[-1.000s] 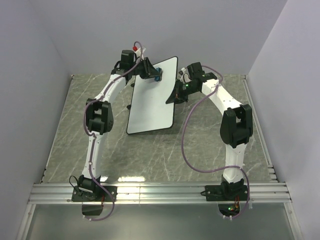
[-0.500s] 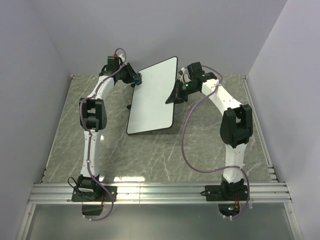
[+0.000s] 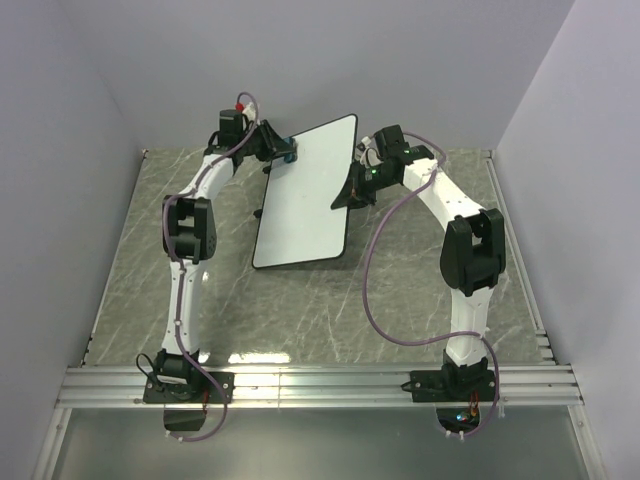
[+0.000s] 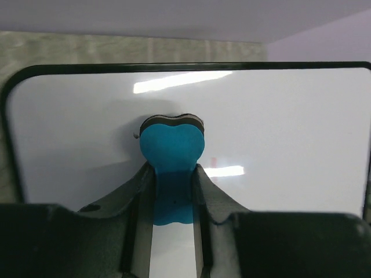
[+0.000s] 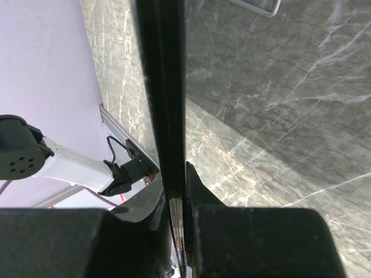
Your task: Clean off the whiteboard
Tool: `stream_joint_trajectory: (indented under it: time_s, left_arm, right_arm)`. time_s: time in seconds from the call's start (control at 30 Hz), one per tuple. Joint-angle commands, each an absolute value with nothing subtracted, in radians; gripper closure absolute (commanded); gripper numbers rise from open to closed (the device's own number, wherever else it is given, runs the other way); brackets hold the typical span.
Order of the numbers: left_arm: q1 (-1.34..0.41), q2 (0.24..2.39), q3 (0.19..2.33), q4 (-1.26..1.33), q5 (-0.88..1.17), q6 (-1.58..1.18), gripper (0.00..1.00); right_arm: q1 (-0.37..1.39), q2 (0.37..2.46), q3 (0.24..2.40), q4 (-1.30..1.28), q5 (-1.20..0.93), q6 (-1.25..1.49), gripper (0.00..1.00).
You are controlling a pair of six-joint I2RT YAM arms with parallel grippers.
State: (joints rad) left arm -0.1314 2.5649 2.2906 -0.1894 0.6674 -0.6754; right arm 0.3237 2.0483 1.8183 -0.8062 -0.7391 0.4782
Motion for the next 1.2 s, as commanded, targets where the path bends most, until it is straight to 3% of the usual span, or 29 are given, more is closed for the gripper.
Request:
stream_joint_trajectory:
  time_s: [0.0, 0.27, 0.5, 0.63, 0.93, 1.17]
  left_arm:
    - [-0.235, 2.502, 2.269, -0.008, 0.799, -0.807, 1.00]
    - [-0.275, 2.523, 2.287, -0.057, 0.746, -0.792, 1.00]
    - [-0.256, 2.559, 2.341, -0.247, 0.317, -0.745, 1.00]
    - [-0.252, 2.600, 2.359, -0.299, 0.169, -0.765, 1.00]
    - [-0.245, 2.589, 2.336, -0.338, 0.176, -0.703, 1.00]
    - [-0.252, 2.473, 2.231, -0.247, 0.434, -0.681, 1.00]
  right_arm:
    - [0.374, 2.134, 1.732, -1.083, -0.580, 0.328, 1.00]
    - [0.367, 2.134, 1.712, -1.081, -0.581, 0.328, 1.00]
    - [0.377, 2.135, 1.713, -1.081, -0.578, 0.331, 1.00]
    - [0.390, 2.141, 1.723, -1.088, -0.575, 0.330, 1.00]
    - [0.410, 2.151, 1.736, -1.098, -0.568, 0.328, 1.00]
    - [0.426, 2.145, 1.726, -1.086, -0.560, 0.324, 1.00]
